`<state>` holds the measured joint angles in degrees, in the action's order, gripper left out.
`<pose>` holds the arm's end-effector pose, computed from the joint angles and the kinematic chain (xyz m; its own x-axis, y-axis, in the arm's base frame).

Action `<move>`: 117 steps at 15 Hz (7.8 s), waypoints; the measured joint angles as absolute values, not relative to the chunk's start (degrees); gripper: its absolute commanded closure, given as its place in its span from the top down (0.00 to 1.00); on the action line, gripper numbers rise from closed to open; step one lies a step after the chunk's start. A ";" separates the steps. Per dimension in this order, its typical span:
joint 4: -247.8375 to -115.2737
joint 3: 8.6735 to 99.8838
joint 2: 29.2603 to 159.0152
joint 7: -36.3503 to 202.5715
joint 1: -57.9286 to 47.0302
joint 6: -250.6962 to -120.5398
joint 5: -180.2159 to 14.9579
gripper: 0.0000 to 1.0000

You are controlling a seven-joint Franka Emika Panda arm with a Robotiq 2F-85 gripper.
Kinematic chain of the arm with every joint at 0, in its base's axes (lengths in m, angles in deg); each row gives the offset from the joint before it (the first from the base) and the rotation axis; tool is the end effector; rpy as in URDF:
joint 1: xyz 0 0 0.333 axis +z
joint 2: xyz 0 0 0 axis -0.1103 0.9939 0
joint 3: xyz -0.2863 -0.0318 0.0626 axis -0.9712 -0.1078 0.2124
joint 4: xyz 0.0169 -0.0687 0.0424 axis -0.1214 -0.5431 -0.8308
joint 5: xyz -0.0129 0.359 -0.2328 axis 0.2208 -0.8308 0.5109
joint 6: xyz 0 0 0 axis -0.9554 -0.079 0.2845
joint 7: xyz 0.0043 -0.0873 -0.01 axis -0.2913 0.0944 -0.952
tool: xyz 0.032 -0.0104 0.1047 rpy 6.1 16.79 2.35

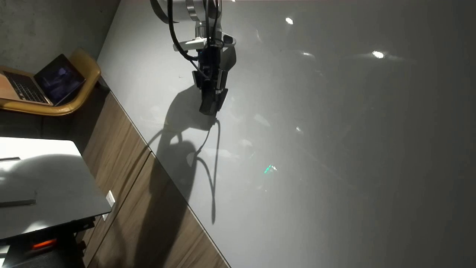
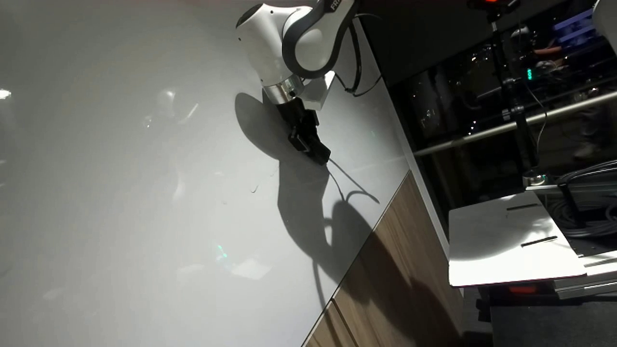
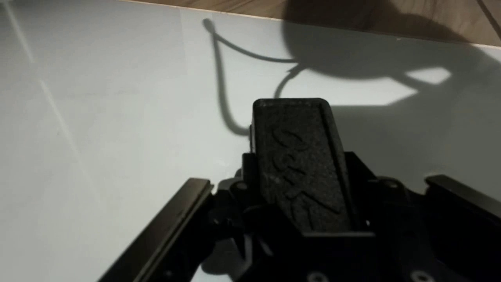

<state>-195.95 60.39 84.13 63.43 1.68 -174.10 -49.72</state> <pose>0.6365 0.0872 0.4408 0.9488 0.1260 0.2897 -0.0209 -0.8899 0.4556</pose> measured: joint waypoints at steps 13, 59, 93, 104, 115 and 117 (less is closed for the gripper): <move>-203.86 59.03 77.29 60.16 -2.30 -188.12 -49.68 0.30; -184.08 70.08 91.50 62.43 13.18 -177.27 -51.32 0.30; -187.89 65.54 87.76 70.26 8.15 -173.27 -58.83 0.30; -189.88 65.65 85.63 69.26 6.66 -174.48 -58.10 0.30; -180.05 68.08 94.76 64.90 16.89 -172.88 -50.99 0.30; -177.43 68.14 96.81 64.89 18.86 -171.75 -49.70 0.30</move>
<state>-177.43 68.14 96.81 64.89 18.86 -171.75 -49.70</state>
